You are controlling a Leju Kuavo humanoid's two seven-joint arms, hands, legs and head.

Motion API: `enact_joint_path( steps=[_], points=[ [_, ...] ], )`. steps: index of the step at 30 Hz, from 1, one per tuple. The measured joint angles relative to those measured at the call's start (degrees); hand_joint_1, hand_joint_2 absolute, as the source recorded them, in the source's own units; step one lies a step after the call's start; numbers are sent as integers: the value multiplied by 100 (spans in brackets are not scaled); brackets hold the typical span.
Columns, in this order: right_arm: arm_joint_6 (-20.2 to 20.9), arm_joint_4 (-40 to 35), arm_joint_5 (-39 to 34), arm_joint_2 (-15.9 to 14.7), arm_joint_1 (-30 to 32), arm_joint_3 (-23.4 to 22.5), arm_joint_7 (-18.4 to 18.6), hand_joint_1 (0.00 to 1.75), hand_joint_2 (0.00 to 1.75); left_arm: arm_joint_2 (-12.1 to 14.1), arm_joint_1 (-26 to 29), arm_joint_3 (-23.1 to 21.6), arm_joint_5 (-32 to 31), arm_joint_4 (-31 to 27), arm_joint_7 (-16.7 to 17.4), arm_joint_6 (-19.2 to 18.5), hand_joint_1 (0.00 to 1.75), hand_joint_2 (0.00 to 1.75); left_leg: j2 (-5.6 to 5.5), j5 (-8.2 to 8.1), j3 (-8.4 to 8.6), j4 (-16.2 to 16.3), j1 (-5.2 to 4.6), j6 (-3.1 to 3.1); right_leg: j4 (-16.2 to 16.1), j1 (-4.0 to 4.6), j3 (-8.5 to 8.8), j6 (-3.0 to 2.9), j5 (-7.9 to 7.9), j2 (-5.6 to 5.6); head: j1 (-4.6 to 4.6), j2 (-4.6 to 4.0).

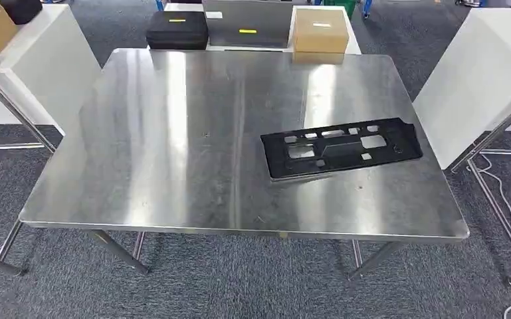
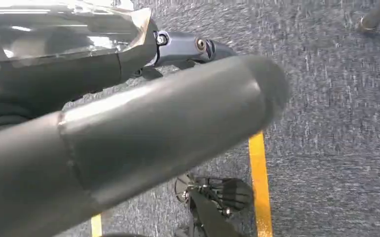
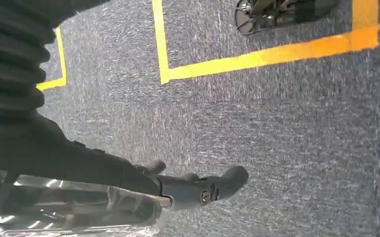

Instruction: Take the parts from the cabinet and place them on the table.

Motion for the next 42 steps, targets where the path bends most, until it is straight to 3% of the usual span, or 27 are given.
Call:
enact_joint_path(
  steps=[2, 3, 4, 6, 7, 8, 12, 14, 16, 18, 19, 21, 22, 23, 26, 27, 28, 29, 31, 33, 34, 36, 37, 38, 39, 41, 42],
  points=[
    [9, 4, 4, -9, 8, -2, 11, 0, 0, 0, 7, -31, -24, 0, -19, 0, 0, 0, 19, 22, -40, 9, 9, -34, 627, -43, -224, 59, -233, -6, 2, 0],
    [11, 7, 4, -9, 15, -2, 13, 0, 0, 0, 10, -37, -24, 0, -24, 0, 0, 0, 19, 37, -59, 12, 27, -60, 537, -69, -137, 108, -192, -7, 4, 0],
    [13, 7, 2, -13, 14, -2, 15, 0, 0, -4, 15, -48, -28, 0, -31, 4, 0, 0, 17, 51, -83, 28, 52, -94, 188, -107, 79, 191, -67, -8, 0, 0],
    [13, 7, 13, -15, -3, 0, 20, 0, 0, -7, 19, -57, -33, 0, -33, 17, 0, 0, 2, 51, -170, 134, 116, -196, -905, -197, 741, 364, 246, -2, 6, 0],
    [22, 18, 15, 2, -28, 0, 24, 0, 0, 11, 18, -57, -33, -9, -33, 20, 0, 0, -8, 32, -212, 202, 89, -269, -1000, -173, 782, 351, 235, 20, 6, 0],
    [26, 33, 15, 13, -28, 2, 37, 0, 0, 15, 19, -57, -33, -7, -33, 26, 0, 0, -7, -6, -222, 259, 76, -334, -1043, -136, 726, 251, 295, 44, 33, 0],
    [24, 35, 33, -4, -29, 7, 90, 0, 0, 15, 58, -57, -33, -4, -35, 70, 0, 0, 18, 30, -238, 257, 153, -429, -982, -141, 692, 3, 380, -25, -22, 0],
    [24, 35, 39, -2, -23, 20, 98, 0, 0, 11, 60, -57, -35, -2, -35, 85, 0, 0, 218, -501, -446, 773, 137, -419, -979, -103, 649, -99, 450, -62, -44, 0],
    [24, 35, 39, -2, 3, 22, 111, 0, 0, 11, 49, -57, -35, -4, -39, 101, 0, 0, 243, -1059, -747, 1699, 133, -426, -971, -45, 554, -157, 507, -133, -46, 0],
    [24, 35, 39, -7, 16, 24, 114, 0, 0, 11, 55, -57, -33, -2, -41, 116, 0, 0, 248, -1204, -754, 2058, 130, -400, -969, 2, 478, -164, 558, -182, -48, 0],
    [24, 35, 39, -7, 16, 26, 114, 0, 0, 11, 56, -55, -31, -2, -44, 129, 0, 0, 258, -1104, -576, 1861, 123, -365, -969, 17, 451, -161, 581, -194, -50, 0],
    [24, 35, 46, -7, 9, 30, 111, 0, 0, 11, 54, -55, -24, -2, -50, 138, 0, 0, 284, -754, 100, 892, 71, -243, -969, 48, 419, -148, 622, -214, -50, 0],
    [24, 37, 48, -2, 0, 33, 111, 0, 0, 17, 45, -55, -24, -4, -52, 140, 0, 0, 326, -675, 460, 378, 13, -136, -970, 32, 423, -132, 645, -218, -48, 0],
    [26, 42, 50, 18, 4, 37, 111, 0, 0, 33, 33, -55, -22, -9, -52, 144, 0, 0, 389, -723, 495, 263, -16, -118, -968, 86, 417, -104, 672, -235, -33, 0],
    [48, 44, 79, 9, -11, 42, 109, 0, 0, 26, 40, -55, -17, -9, -63, 160, 0, 0, 372, -627, 452, 245, -97, -85, -1007, 14, 412, 17, 756, -274, -48, 0],
    [48, 44, 81, 9, -9, 46, 109, 0, 0, 28, 46, -55, -13, -7, -63, 168, 0, 0, 367, -523, 402, 149, -91, -48, -1045, 51, 403, 87, 801, -274, -50, 0],
    [48, 44, 83, -2, -10, 46, 109, 0, 0, 20, 37, -55, -13, -7, -66, 175, 0, 0, 391, -424, 404, 69, -37, -54, -952, 40, 327, 83, 705, -243, -39, 0],
    [52, 44, 83, -20, -5, 48, 109, 0, 0, 17, 33, -52, -13, -9, -66, 181, 0, 0, 367, -375, 340, 40, -40, -17, -727, 39, 234, 42, 454, -179, -31, 0],
    [68, 44, 92, -33, 2, 50, 111, 0, 0, 9, 30, -52, -4, -7, -66, 192, 0, 0, 364, -278, 220, 43, -48, -6, 152, 20, -49, -20, -117, -129, -22, 0],
    [68, 44, 101, -37, 11, 55, 116, 0, 0, 9, 36, -52, -4, -7, -66, 197, 0, 0, 363, -200, 105, 55, -53, -16, 701, 18, -138, 46, -309, -122, -13, 0],
    [68, 44, 103, -50, 14, 59, 120, 0, 0, 4, 41, -52, -4, -7, -66, 197, 0, 0, 363, -163, 54, 57, -53, -30, 583, 14, 9, 105, -234, -122, -20, 0],
    [66, 44, 107, -61, 10, 68, 131, 0, 0, -9, 42, -52, -4, -4, -66, 199, 0, 0, 353, -115, -22, 82, -48, -65, -337, 5, 671, 213, 62, -122, -17, 0],
    [66, 44, 107, -66, 1, 74, 131, 0, 0, -9, 37, -52, -4, -4, -66, 201, 0, 0, 344, -96, -10, 119, -48, -95, -930, -13, 1054, 229, 159, -109, -16, 0],
    [63, 44, 107, -66, -16, 77, 131, 0, 0, -9, 36, -52, -4, -4, -66, 203, 0, 0, 342, -84, -73, 165, -83, -128, -1272, 3, 1273, 169, 100, -69, -7, 0],
    [59, 44, 107, -70, 2, 77, 135, 0, 0, -9, 33, -52, -4, -4, -66, 208, 0, 0, 332, -43, -72, 169, -81, -166, -1163, 34, 1189, 102, 187, -45, -42, 0],
    [48, 44, 112, -74, 14, 79, 164, 0, 0, -9, 30, -52, -4, -4, -68, 208, 0, 0, 303, -5, -101, 197, -82, -222, -1185, 48, 1088, 55, 168, -45, -33, 0],
    [35, 44, 116, -70, 12, 79, 184, 0, 175, -9, 39, -52, -4, -4, -68, 208, 0, 0, 292, -1, -113, 209, -76, -242, -1207, 2, 1085, 8, 189, -53, -24, 0]
  ],
)
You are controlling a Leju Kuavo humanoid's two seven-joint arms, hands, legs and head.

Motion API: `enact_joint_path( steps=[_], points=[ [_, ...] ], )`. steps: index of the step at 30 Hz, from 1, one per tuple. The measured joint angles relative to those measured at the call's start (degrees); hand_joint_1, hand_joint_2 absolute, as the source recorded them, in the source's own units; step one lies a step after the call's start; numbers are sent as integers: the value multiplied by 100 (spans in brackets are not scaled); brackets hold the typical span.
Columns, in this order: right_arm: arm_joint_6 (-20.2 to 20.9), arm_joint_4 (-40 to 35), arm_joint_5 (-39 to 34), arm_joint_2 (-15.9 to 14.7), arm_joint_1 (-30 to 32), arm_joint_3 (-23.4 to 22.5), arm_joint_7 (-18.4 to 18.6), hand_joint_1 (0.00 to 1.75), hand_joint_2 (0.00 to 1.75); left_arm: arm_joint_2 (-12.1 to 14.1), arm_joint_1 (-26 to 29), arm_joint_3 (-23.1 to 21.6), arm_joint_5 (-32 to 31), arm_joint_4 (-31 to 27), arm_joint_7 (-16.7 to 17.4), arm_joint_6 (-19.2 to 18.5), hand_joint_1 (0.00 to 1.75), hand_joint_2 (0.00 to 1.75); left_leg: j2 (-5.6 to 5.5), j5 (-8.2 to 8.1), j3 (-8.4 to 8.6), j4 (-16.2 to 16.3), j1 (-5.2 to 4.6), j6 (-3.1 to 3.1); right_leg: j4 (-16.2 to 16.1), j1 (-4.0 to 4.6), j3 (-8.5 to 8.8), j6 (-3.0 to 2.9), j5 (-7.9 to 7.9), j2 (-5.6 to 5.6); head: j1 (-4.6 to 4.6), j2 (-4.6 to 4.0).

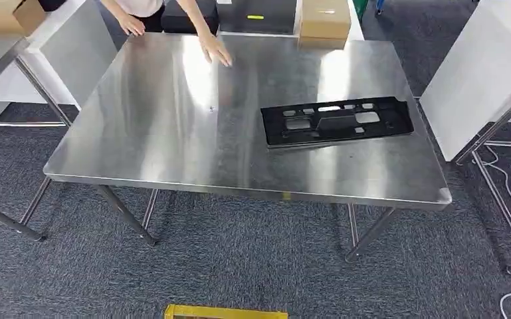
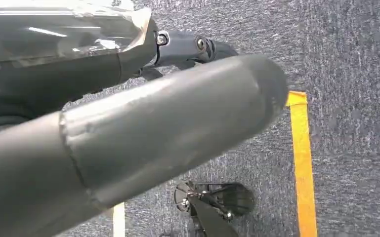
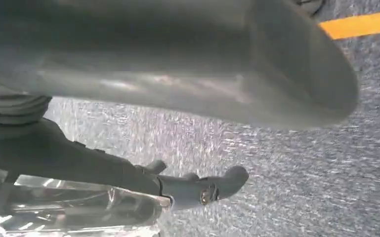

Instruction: Take the parts from the cabinet and place them on the table.

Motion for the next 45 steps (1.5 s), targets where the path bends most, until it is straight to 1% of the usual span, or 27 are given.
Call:
enact_joint_path(
  steps=[1, 3, 4, 5, 6, 7, 8, 10, 11, 12, 14, 15, 16, 20, 28, 29, 31, 32, 34, 35, 36, 38, 40, 41, 42, 44, 45],
  points=[
    [-13, 0, 17, 15, -3, 2, 11, 0, 175, 9, 7, 0, 0, 0, 0, 4, 0, 0, -5, -76, -40, 61, 31, -23, -9, -61, -11, -51, 34, -30, 9, 0],
    [-24, 0, 22, 9, -2, 13, 48, 0, 175, 9, 9, 0, 0, 0, -2, 9, 0, 0, 5, -668, -238, 644, 47, -93, -7, -43, -77, -159, 93, -47, -26, 0],
    [-24, 0, 26, 9, 1, 13, 81, 0, 0, 9, 9, 0, -2, 0, -7, 11, 0, 0, 6, -941, -389, 1088, 56, -123, -4, -33, -114, -195, 119, -68, -20, 0],
    [-24, 0, 33, 9, 5, 20, 127, 0, 0, 9, 9, 0, -2, 0, -15, 11, 0, 0, 6, -1128, -530, 1540, 62, -148, 0, -24, -153, -206, 138, -83, -24, 0],
    [-13, 0, 31, 4, 12, 24, 142, 0, 0, 9, 13, 0, -2, 0, -24, 9, 0, 0, 6, -1155, -568, 1758, 67, -160, 3, -19, -183, -205, 158, -94, -20, 0],
    [0, 0, 31, 0, 15, 33, 153, 0, 0, 9, 17, 0, -2, 0, -37, 9, 0, 0, 7, -1060, -478, 1702, 69, -156, 9, -18, -203, -192, 171, -98, -24, 0],
    [29, 0, 33, -2, 15, 42, 151, 0, 0, 9, 17, 0, -2, 0, -48, 15, 0, 0, 7, -876, -280, 1418, 70, -142, 14, -18, -197, -177, 180, -98, -22, 0],
    [109, 0, 33, -9, 10, 59, 70, 0, 0, 15, 15, 0, -2, 0, -79, 20, 0, 0, 9, -444, 334, 399, 68, -80, 25, -17, -154, -155, 194, -97, -24, 0],
    [114, 0, 31, -9, 10, 72, 28, 0, 0, 20, 14, 0, -2, 0, -87, 28, 0, 0, 6, -474, 538, 66, 50, -33, 24, -2, -188, -139, 200, -100, -22, 0],
    [114, 0, 22, -11, 3, 81, -6, 0, 175, 22, 15, 0, -2, 0, -92, 35, 0, 0, 6, -453, 550, 4, 19, -7, 33, 21, -205, -103, 223, -103, -17, 0],
    [114, 0, 24, -15, -5, 98, -70, 0, 175, 22, 19, 0, -2, 0, -92, 41, 0, 0, 7, -466, 503, -15, -10, 18, 30, 15, -235, -47, 258, -110, -26, 0],
    [92, 0, 37, -22, -5, 112, -63, 0, 175, 17, 15, 0, -2, 2, -92, 44, 0, 0, 7, -471, 525, -120, 21, 6, 78, 45, -262, -58, 222, -112, -18, 0],
    [57, 0, 39, -33, 0, 120, -53, 0, 175, 11, 16, 0, -2, 2, -90, 48, 0, 0, 6, -457, 503, -110, 3, -3, 40, 81, -266, -115, 262, -112, 2, 0],
    [-18, 0, 74, -39, 2, 142, 31, 0, 175, 13, 20, 2, 2, 2, -81, 52, 0, 0, 9, -431, 475, -107, -90, 67, 18, 51, -303, -33, 315, -113, -4, 0],
    [-39, 0, 70, -48, 4, 149, 50, 0, 175, 7, 19, 2, 2, 2, -74, 57, 0, 0, 9, -380, 433, -104, -123, 144, -31, 16, -319, 64, 385, -112, -4, 0],
    [-39, 0, 70, -50, 4, 149, 50, 0, 0, 7, 19, 2, 4, 2, -74, 57, 0, 0, 9, -378, 431, -103, -126, 147, -31, 13, -322, 71, 389, -112, -7, 0],
    [-39, 0, 68, -52, 4, 151, 50, 0, 0, 7, 19, 2, 7, 2, -74, 59, 0, 0, 9, -375, 427, -99, -131, 152, -34, 10, -326, 88, 400, -112, -4, 0],
    [-39, 0, 61, -46, 6, 151, 50, 0, 0, 13, 19, 2, 7, 2, -74, 59, 0, 0, 9, -389, 399, -46, -176, 194, -83, -58, -321, 153, 442, -112, -11, 0],
    [-39, 0, 46, -46, -1, 151, 50, 0, 0, 15, 18, 2, 7, 2, -74, 61, 0, 0, 10, -350, 399, -99, -140, 263, -96, -59, -326, 190, 465, -111, -15, 0],
    [-39, 0, 37, -50, 0, 151, 50, 0, 0, 11, 18, 2, 7, 2, -74, 61, 0, 0, 42, -276, 440, -204, -37, 312, -36, -28, -372, 185, 411, -111, -9, 0],
    [-41, 0, 31, -59, 5, 151, 50, 0, 0, 0, 18, 2, 7, 2, -77, 61, 0, 0, 60, -255, 445, -243, -46, 331, 156, -38, -456, 158, 271, -95, -5, 0],
    [-41, 0, 31, -61, 9, 151, 50, 0, 0, 0, 17, 2, 7, 2, -77, 63, 0, 0, 89, -239, 411, -242, -43, 348, 1016, -34, -871, 67, -151, -73, 15, 0],
    [-41, 0, 28, -72, 35, 151, 50, 0, 0, 0, 18, 2, 7, 2, -74, 68, 0, 0, 115, -234, 386, -235, -48, 338, 1784, -38, -1214, 86, -396, -60, 17, 0],
    [-41, 0, 26, -74, 53, 151, 50, 0, 0, 0, 18, 2, 7, 2, -74, 68, 0, 0, 128, -228, 386, -234, -47, 325, 1784, -48, -1194, 128, -348, -60, 9, 0],
    [-39, 0, 28, -74, 63, 151, 50, 0, 0, -2, 18, 2, 7, 2, -72, 74, 0, 0, 137, -229, 387, -226, -38, 314, 1520, -60, -1049, 183, -211, -62, 17, 0],
    [-41, 0, 28, -87, 54, 151, 50, 0, 0, -9, 18, 4, 7, 2, -68, 92, 0, 0, 162, -254, 386, -179, -7, 240, 476, -103, -504, 300, 189, -109, 13, 0],
    [-39, 4, 28, -79, 41, 153, 50, 0, 0, -2, 18, 4, 7, 2, -66, 98, 0, 0, 173, -285, 359, -126, -25, 188, 98, -101, -321, 301, 259, -240, 31, 0]
  ],
)
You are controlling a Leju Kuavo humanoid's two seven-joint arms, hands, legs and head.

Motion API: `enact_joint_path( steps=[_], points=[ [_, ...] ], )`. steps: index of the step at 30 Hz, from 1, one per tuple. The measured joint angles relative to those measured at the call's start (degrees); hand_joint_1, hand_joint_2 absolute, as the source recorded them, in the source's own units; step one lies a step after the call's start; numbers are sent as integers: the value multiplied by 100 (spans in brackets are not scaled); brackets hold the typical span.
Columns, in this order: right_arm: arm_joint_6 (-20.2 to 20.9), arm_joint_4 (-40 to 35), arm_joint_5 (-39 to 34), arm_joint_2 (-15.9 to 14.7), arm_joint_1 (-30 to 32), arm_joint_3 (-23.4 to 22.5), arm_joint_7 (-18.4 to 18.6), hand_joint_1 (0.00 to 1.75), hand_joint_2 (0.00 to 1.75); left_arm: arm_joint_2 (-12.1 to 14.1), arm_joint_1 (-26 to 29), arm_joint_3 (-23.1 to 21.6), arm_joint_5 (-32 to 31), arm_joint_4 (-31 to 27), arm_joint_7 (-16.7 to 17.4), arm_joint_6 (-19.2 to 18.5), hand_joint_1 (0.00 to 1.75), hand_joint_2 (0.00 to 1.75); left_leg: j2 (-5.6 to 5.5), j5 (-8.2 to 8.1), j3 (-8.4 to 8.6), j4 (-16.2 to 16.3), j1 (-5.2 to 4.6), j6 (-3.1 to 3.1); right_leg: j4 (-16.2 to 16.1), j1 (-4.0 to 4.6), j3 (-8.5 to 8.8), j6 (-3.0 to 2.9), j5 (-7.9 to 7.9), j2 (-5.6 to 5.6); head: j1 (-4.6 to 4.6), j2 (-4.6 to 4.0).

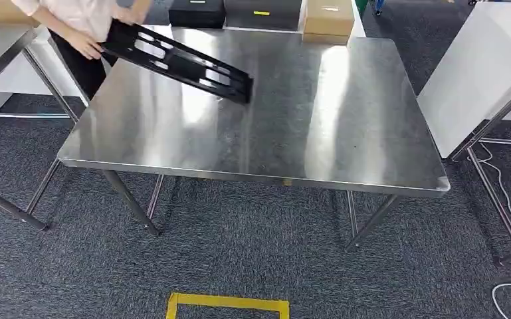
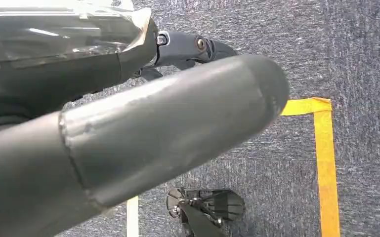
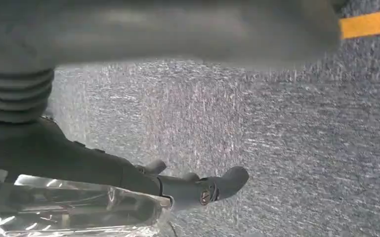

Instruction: Take the parts from the cabinet and place them on the table.

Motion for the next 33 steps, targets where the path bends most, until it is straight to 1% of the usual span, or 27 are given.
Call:
enact_joint_path(
  steps=[1, 2, 4, 5, 6, 7, 9, 10, 11, 12, 14, 15, 16, 18, 19, 20, 21, 22, 24, 25, 26, 27, 28, 29, 30, 32, 33],
  points=[
    [0, 2, 0, 2, -11, 2, 0, 0, 0, -2, 0, 0, 0, 0, 2, 2, 0, 0, 11, -46, -32, 90, -25, -60, -41, 64, -14, -79, 6, 74, -6, 0],
    [0, 2, 0, 2, -7, 4, 2, 0, 0, -2, -1, -2, 0, 0, 2, 7, 0, 0, 37, -41, -39, 85, -26, -84, -18, 66, -16, -153, 3, 99, -29, 0],
    [0, 2, -2, -2, 0, 7, 0, 0, 0, -4, -1, 0, 0, 0, 2, 7, 0, 0, 60, -28, -35, 82, -2, -119, -2, 93, -38, -209, 14, 134, -26, 0],
    [4, 2, -2, 0, 7, 9, -4, 0, 0, -2, -2, 0, 0, 0, 2, 9, 0, 0, 52, -72, -65, 119, 31, -157, -27, -3, -15, -273, 41, 165, -20, 0],
    [9, 2, -2, 4, 5, 13, -11, 0, 0, 7, -1, 0, 0, 0, 2, 11, 0, 0, -26, -199, -101, 242, 48, -200, -26, 12, -24, -296, 51, 185, -28, 0],
    [9, 2, -2, 2, -1, 17, -22, 0, 0, 2, -1, 0, 0, 0, 2, 13, 0, 0, -76, -444, -232, 566, 57, -231, -25, 17, -28, -357, 62, 193, -42, 0],
    [22, 2, -2, 6, -2, 26, -26, 0, 0, 2, 0, 0, 0, 0, 2, 13, 0, 0, -104, -898, -647, 1505, 75, -280, -21, 37, -50, -371, 69, 230, -35, 0],
    [26, 2, -7, 4, 3, 28, -26, 0, 0, 0, 1, 0, 0, 0, 2, 13, 0, 0, -104, -987, -795, 1823, 78, -288, -20, 41, -54, -371, 69, 247, -33, 0],
    [26, 2, -13, 4, 12, 28, -26, 0, 0, 2, 4, 0, 0, 0, 2, 13, 0, 0, -104, -935, -825, 1883, 79, -287, -20, 42, -52, -371, 69, 272, -31, 0],
    [26, 2, -24, 4, 15, 28, -26, 0, 0, 2, 5, 0, 0, 0, 4, 15, 0, 0, -104, -754, -732, 1680, 82, -276, -19, 41, -46, -371, 69, 304, -33, 0],
    [28, 2, -31, 11, 8, 31, -26, 0, 0, 4, 4, 2, 0, 0, 2, 17, 0, 0, -166, -215, -243, 708, 94, -242, -19, 37, -18, -369, 69, 383, -33, 0],
    [28, 2, -31, 13, 3, 33, -28, 0, 0, 4, 4, 2, 0, 0, 4, 17, 0, 0, -319, -76, -17, 246, 104, -216, -19, 36, -16, -365, 70, 417, -35, 0],
    [28, 2, -31, 13, -13, 35, -37, 0, 0, 4, 3, 2, 0, 0, 2, 15, 0, 0, -405, -145, 45, 133, 97, -220, 3, 99, -42, -352, 72, 437, -33, 0],
    [31, 2, -31, 13, -16, 37, -46, 0, 0, 4, 3, 0, -20, 0, 2, 17, 0, 0, -360, -142, -2, 153, 61, -201, -2, 79, -109, -294, 110, 488, -29, 0],
    [31, 2, -31, 13, -4, 37, -48, 0, 175, 4, 3, 2, -20, 0, 2, 17, 0, 0, -331, -137, -12, 157, 31, -174, -27, 72, -119, -252, 136, 518, -31, 0],
    [31, 2, -31, 13, 3, 37, -48, 0, 175, 0, 2, 2, -20, 0, 2, 17, 0, 0, -297, -92, -7, 103, 39, -110, -35, 99, -124, -196, 140, 541, -28, 0],
    [31, 2, -18, 9, 5, 39, -31, 0, 175, -9, -5, 2, -26, 0, 2, 20, 0, 0, -231, -48, 8, 48, 70, -59, 73, 74, -172, -192, 71, 471, -31, 0],
    [31, 2, 0, 11, -2, 48, 0, 0, 0, -2, -1, 2, -26, -2, 2, 22, 0, 0, -217, -33, -10, 37, 62, -1, 383, 106, -343, -238, -134, 371, 0, 0],
    [26, 2, 15, 13, 0, 74, 26, 0, 0, 4, 1, 2, -28, 0, 11, 28, 0, 0, -142, -25, -41, 39, 30, 37, 1261, 92, -750, -300, -526, 307, 9, 0],
    [26, 4, 26, 15, 6, 83, 50, 0, 0, 4, 1, 2, -28, 0, 15, 26, 0, 0, -118, -20, -57, 43, 10, 43, 1645, 93, -917, -296, -650, 297, 15, 0],
    [26, 4, 39, 15, 17, 85, 63, 0, 0, 4, 1, 2, -33, 0, 17, 4, 0, 0, -97, -16, -61, 45, -8, 49, 1775, 95, -955, -266, -654, 294, 13, 0],
    [26, 4, 42, 13, 24, 87, 74, 0, 0, 4, 1, 2, -35, 0, 22, -9, 0, 0, -89, -15, -60, 46, -24, 49, 1621, 97, -851, -235, -569, 292, 13, 0],
    [26, 4, 52, 13, 28, 92, 83, 0, 0, 2, 1, 2, -35, 0, 30, -28, 0, 0, -84, -15, -54, 50, -38, 48, 1209, 101, -605, -198, -391, 290, 18, 0],
    [26, 4, 57, 11, 26, 96, 83, 0, 0, -2, 1, 2, -39, 0, 35, -46, 0, 0, -79, -15, -42, 51, -48, 47, 616, 108, -281, -178, -176, 278, 15, 0],
    [26, 4, 57, 4, 20, 98, 83, 0, 0, -4, 0, 2, -42, 0, 35, -48, 0, 0, -76, -15, -28, 51, -56, 45, 51, 122, 32, -198, -19, 237, 17, 0],
    [26, 4, 57, 0, 7, 103, 85, 0, 0, -4, -5, 2, -42, 0, 37, -48, 0, 0, -66, -24, -36, 66, -92, 7, -103, 174, 63, -283, -11, 226, 4, 0],
    [26, 4, 63, 11, 8, 109, 87, 0, 0, 2, -6, 2, -42, 0, 39, -50, 0, 0, -67, -68, -56, 87, -105, 49, -121, 140, 78, -263, 7, 232, 0, 0]
  ],
)
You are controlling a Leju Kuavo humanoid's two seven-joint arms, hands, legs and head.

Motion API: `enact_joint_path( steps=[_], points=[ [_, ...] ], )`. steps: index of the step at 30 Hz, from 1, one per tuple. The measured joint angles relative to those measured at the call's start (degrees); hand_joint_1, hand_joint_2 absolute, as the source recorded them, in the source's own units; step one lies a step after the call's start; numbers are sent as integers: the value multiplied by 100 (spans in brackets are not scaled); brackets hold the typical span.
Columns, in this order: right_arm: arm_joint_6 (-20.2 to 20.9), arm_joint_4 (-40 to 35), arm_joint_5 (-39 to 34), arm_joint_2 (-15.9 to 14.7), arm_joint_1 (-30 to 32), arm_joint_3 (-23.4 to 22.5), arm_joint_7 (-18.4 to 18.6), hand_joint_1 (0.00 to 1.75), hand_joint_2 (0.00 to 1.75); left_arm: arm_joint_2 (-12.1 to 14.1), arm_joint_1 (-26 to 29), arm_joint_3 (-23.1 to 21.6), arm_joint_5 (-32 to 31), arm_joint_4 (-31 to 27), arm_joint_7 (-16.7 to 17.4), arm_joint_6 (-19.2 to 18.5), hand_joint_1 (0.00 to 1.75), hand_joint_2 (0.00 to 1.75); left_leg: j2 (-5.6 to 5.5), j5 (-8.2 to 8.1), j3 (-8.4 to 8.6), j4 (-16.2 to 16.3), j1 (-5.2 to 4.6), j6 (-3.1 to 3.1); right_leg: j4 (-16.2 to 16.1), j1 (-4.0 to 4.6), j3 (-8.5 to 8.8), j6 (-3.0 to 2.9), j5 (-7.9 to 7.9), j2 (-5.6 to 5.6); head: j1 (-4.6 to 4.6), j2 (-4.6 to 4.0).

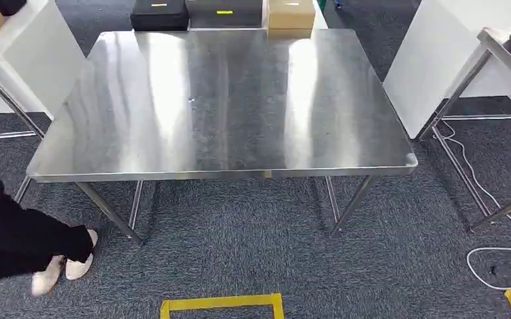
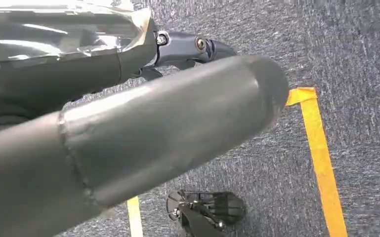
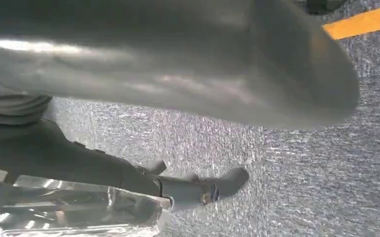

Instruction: Take the parts from the cabinet and place them on the table.

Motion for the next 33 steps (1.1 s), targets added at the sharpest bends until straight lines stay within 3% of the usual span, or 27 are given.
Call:
enact_joint_path(
  steps=[1, 3, 10, 15, 16, 17, 18, 20, 21, 22, 23, 24, 26, 27, 28, 29, 31, 32, 33],
  points=[
    [0, 0, 2, -2, 9, 13, 15, 0, 0, 0, 1, 0, 0, 0, 0, -2, 0, 0, -2, 35, -4, -3, 16, 43, 6, -1, 5, -3, -2, 0, -11, 0],
    [0, 0, 4, -2, 16, 22, 17, 0, 0, -2, 4, 0, 0, 0, 0, -2, 0, 0, -3, 54, -6, -6, 44, -23, 15, 22, 2, -7, 0, -2, -2, 0],
    [0, 0, 4, 2, 13, 26, 28, 0, 0, -9, 3, 0, 0, 0, -2, 0, 0, 0, -4, 65, -11, -10, 71, -55, 23, 54, -5, -27, 10, -2, -2, 0],
    [4, 0, 11, 35, 12, 26, 28, 0, 0, 11, 3, 0, 0, 0, -18, 7, 0, 0, -14, 53, -29, 21, 40, -33, 2, 10, 2, -1, 27, -3, -4, 0],
    [4, 0, 13, 35, 13, 28, 28, 0, 0, 9, 3, 0, 0, 0, -24, 9, 0, 0, -15, 102, -17, -26, 39, 12, -3, 29, 5, 38, 51, -2, -7, 0],
    [4, 0, 22, 26, 11, 28, 28, 0, 0, -9, 2, 0, 0, 0, -26, 9, 0, 0, 10, 171, 24, -128, 119, 30, 67, 49, -34, 29, -14, -6, 0, 0],
    [4, 0, 28, 28, 15, 31, 26, 0, 0, -7, -2, 0, 0, 0, -37, 18, 0, 0, 9, 193, 24, -161, 99, 51, 243, 48, -120, 14, -161, -5, 8, 0],
    [22, 0, 28, 31, 16, 31, 26, 0, 0, -9, -4, 0, 0, 0, -55, 22, 0, 0, 23, 224, -36, -156, 100, 78, 1109, 23, -516, -35, -592, -3, 20, 0],
    [24, 0, 28, 31, 17, 33, 26, 0, 0, -9, -2, 0, 2, 0, -59, 22, 0, 0, 27, 235, -66, -153, 94, 70, 1566, -6, -721, -27, -763, -4, 9, 0],
    [35, 0, 28, 31, 27, 33, 26, 0, 0, -9, -2, 0, 2, 0, -59, 24, 0, 0, 29, 248, -93, -142, 95, 64, 1837, -20, -829, 18, -820, -4, 20, 0],
    [46, 0, 28, 28, 33, 33, 26, 0, 0, -9, -1, 2, 2, 0, -61, 28, 0, 0, 29, 258, -107, -136, 99, 49, 1773, -38, -776, 71, -760, -5, 13, 0],
    [50, 0, 26, 26, 33, 33, 28, 0, 0, -11, -1, 0, 2, 0, -61, 35, 0, 0, 28, 264, -119, -122, 105, 36, 1464, -57, -600, 141, -610, -6, 15, 0],
    [55, 0, 26, 22, 16, 35, 26, 0, 0, -18, -2, 0, 2, 0, -66, 44, 0, 0, 29, 258, -161, -48, 134, -5, 353, -103, -6, 272, -202, -17, 19, 0],
    [63, 0, 26, 31, 6, 37, 22, 0, 0, -13, -3, 0, 2, 0, -68, 48, 0, 0, 31, 252, -191, 0, 114, -53, 58, -121, 89, 240, -201, -32, 24, 0],
    [70, 0, 26, 31, 3, 44, 11, 0, 0, -13, -4, 0, 2, 0, -70, 52, 0, 0, 29, 240, -203, 28, 96, -100, 42, -55, 63, 148, -139, 7, 13, 0],
    [70, 0, 26, 33, 8, 48, 9, 0, 0, -15, -4, 0, 2, 0, -70, 57, 0, 0, 28, 257, -211, 27, 93, -136, 66, -56, 46, 88, -133, 5, 9, 0],
    [70, 0, 20, 30, 21, 52, 7, 0, 0, -15, -1, 2, 2, 0, -72, 61, 0, 0, 27, 294, -217, 20, 116, -194, 77, -36, 26, 8, -100, 5, 11, 0],
    [70, 0, 20, 37, 17, 57, 0, 0, 0, -11, -1, 2, 4, 0, -72, 68, 0, 0, 15, 270, -257, 62, 150, -220, 46, -132, 34, -65, -52, 5, 15, 0],
    [70, 0, 20, 44, 12, 59, -7, 0, 0, -2, -1, 2, 4, 0, -72, 70, 0, 0, -28, 90, -312, 190, 160, -261, 50, -117, 42, -105, -24, 0, 13, 0]
  ],
)
